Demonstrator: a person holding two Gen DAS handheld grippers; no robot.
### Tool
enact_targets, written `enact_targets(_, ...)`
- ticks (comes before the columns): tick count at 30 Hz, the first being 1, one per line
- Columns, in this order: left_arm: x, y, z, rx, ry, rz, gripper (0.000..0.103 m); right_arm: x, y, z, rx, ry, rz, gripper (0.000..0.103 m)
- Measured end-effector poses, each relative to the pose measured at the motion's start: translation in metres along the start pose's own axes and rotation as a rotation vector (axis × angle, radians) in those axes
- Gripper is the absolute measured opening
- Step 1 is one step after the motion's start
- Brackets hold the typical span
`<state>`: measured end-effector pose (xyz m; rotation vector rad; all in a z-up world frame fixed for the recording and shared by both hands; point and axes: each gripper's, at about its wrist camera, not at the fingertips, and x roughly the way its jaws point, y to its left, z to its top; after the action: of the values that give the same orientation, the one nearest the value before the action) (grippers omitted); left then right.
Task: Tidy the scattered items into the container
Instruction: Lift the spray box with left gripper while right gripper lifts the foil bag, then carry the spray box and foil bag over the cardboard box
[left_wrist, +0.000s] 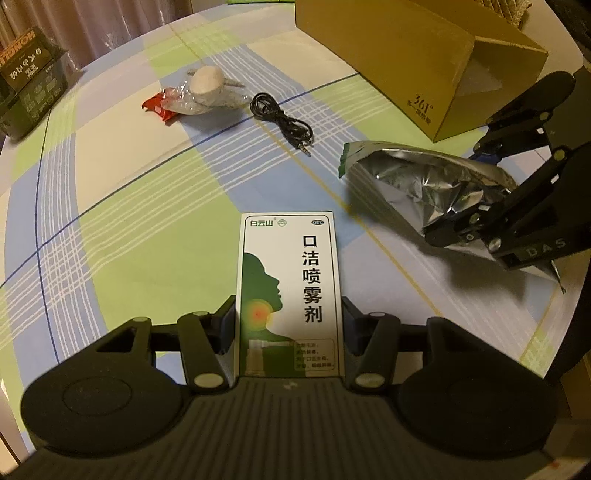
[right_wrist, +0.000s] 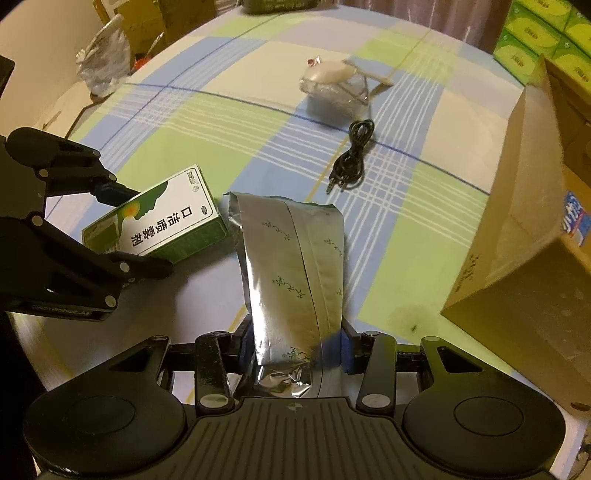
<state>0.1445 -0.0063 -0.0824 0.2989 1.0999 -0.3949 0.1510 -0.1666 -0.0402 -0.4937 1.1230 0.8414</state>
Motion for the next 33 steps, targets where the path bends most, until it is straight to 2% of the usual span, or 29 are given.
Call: enact_targets(33,-0.071,-0.055,0.014,0.016,-0.083,0.018,0.050,-0.091,-0.005,-0.024,0.059,-0.149,-0.045,0.041)
